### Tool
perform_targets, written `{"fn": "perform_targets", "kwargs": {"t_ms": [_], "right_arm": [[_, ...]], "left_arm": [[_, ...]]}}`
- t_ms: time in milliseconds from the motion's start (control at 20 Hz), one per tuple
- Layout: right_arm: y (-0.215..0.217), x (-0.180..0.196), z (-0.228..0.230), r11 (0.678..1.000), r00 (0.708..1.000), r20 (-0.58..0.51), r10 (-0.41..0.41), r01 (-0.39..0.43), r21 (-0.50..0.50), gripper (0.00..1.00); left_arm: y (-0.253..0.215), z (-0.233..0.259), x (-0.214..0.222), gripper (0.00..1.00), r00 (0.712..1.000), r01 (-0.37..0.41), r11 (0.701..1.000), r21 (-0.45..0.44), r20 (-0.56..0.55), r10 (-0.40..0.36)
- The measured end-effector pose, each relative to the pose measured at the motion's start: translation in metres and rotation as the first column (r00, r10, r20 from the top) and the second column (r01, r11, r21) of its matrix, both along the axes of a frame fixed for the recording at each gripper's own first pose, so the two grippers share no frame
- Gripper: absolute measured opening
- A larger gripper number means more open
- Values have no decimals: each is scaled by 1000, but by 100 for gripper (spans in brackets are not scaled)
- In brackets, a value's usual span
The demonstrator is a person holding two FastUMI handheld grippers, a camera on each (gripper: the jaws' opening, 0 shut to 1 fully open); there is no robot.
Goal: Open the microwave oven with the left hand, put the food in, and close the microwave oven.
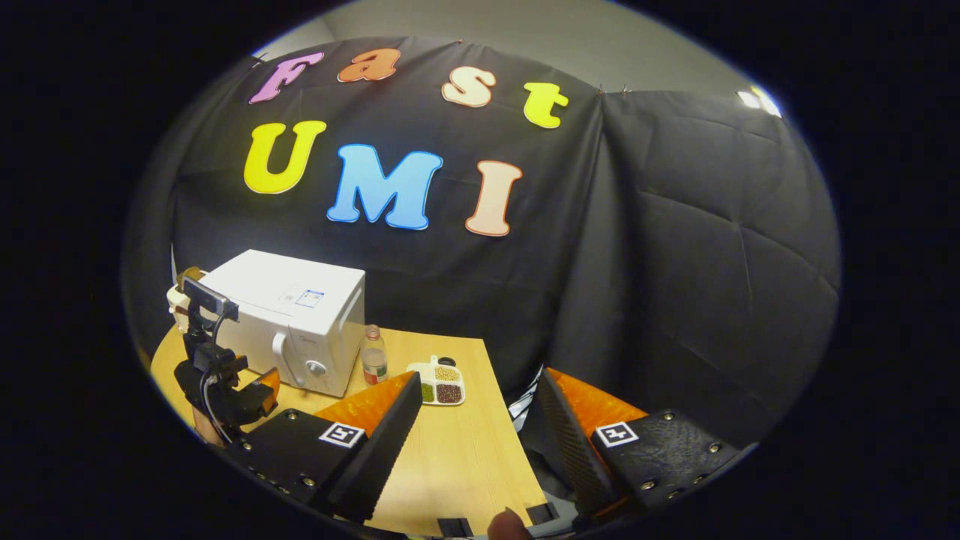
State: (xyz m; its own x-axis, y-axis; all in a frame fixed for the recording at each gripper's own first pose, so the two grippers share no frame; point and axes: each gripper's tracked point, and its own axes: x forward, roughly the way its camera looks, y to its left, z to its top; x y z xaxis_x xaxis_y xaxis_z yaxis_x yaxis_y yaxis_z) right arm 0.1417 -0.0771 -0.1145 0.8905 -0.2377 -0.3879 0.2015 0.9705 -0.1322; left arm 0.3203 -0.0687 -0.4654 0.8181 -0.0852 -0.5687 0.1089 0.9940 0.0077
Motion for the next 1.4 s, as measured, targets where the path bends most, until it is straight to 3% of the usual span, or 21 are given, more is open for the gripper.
{"fn": "perform_targets", "kwargs": {"t_ms": [100,250,350,500,550,650,850,950,1200,1300,1400], "right_arm": [[-1,-3,-5,1000,1000,-22,-14,14,-11,96],[-1,-8,-10,1000,999,-46,-23,22,-17,96],[0,-9,-11,1000,998,-50,-28,28,-11,96],[0,-11,-10,999,998,-47,-31,30,-13,96],[0,-12,-10,999,998,-45,-33,33,-9,96],[-1,-16,-11,999,998,-45,-41,41,1,96],[-4,-27,-11,998,998,-36,-56,57,5,96],[-5,-31,-11,998,998,-30,-53,53,13,96],[-1,-57,-4,998,1000,21,-23,21,62,94],[-6,-74,-8,999,1000,17,5,-6,54,94],[-13,-93,-8,998,1000,11,21,-22,63,94]], "left_arm": [[-7,-16,12,94,1000,23,1000,-14,-19,-23],[-16,-30,28,84,999,37,999,-18,-27,-37],[-18,-38,33,74,999,13,999,-31,-38,-15],[-27,-50,43,45,998,-16,999,-38,-69,13],[-27,-53,46,42,997,-20,999,-26,-74,18],[-30,-58,46,42,996,-21,999,-36,-85,18],[-32,-69,47,30,999,23,998,-55,-46,-25],[-31,-69,45,22,999,34,999,-6,-28,-34],[-32,-69,43,25,996,85,996,26,-19,-85],[-32,-70,45,18,995,101,993,55,-27,-100],[-31,-71,45,20,996,82,995,63,-41,-79]]}}
